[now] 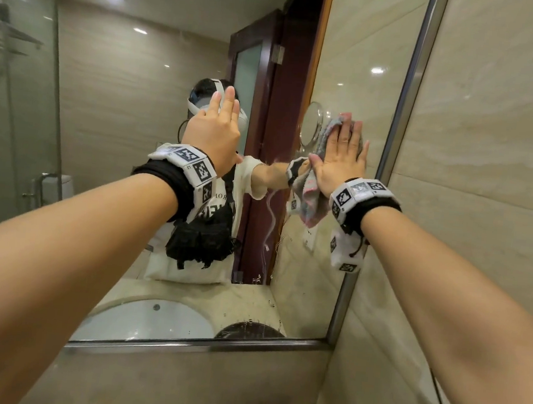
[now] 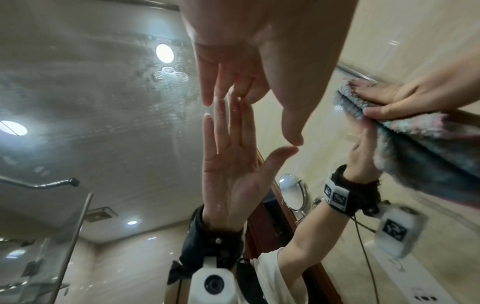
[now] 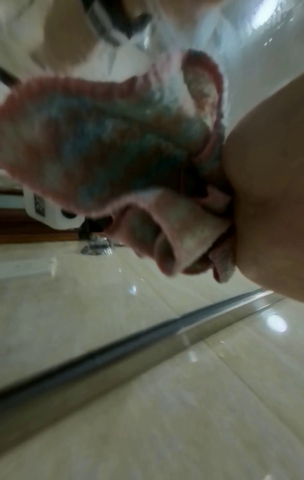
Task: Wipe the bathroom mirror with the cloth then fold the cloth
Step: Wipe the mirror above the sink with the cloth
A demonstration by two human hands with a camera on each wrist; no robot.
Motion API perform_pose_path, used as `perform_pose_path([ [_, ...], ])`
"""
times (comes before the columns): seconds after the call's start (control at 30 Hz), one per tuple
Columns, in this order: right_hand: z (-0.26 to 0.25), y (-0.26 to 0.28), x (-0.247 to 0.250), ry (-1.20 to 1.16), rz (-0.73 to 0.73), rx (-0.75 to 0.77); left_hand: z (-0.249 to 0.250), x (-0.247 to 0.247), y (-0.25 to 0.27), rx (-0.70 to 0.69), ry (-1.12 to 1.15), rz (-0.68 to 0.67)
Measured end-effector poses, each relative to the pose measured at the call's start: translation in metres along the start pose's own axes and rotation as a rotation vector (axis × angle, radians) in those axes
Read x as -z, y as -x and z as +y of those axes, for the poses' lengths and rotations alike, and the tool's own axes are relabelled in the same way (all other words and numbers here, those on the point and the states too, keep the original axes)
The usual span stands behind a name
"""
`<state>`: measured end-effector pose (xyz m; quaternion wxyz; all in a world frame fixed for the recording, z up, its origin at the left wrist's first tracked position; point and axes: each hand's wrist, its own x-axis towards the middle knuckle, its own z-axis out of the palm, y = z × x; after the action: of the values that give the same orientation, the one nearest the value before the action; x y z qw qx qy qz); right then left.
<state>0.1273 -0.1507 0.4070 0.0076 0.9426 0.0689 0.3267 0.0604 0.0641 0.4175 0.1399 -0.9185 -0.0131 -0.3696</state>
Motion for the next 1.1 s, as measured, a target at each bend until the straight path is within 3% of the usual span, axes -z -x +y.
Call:
perform_pose_path([
  [0.1,-0.011,0.011,-0.016,0.013,-0.002,0.054,-0.001,-0.003,-0.002,0.0,0.006,0.008],
  [0.27,-0.021,0.033,-0.048,0.147,-0.01,0.284,-0.002,-0.006,-0.001,-0.001,-0.004,0.013],
  [0.43,-0.003,0.028,-0.032,0.311,-0.011,0.459,-0.001,-0.009,-0.002,-0.024,-0.087,0.056],
  [0.57,-0.012,0.007,0.001,0.173,0.051,0.315,-0.002,-0.012,-0.002,-0.024,-0.041,0.076],
  [0.7,-0.039,0.008,-0.006,0.065,0.099,0.18,-0.002,-0.016,-0.002,-0.012,0.05,0.052],
  [1.1,-0.04,0.05,-0.072,0.231,0.024,0.474,0.0,-0.02,-0.001,-0.004,0.088,0.073],
])
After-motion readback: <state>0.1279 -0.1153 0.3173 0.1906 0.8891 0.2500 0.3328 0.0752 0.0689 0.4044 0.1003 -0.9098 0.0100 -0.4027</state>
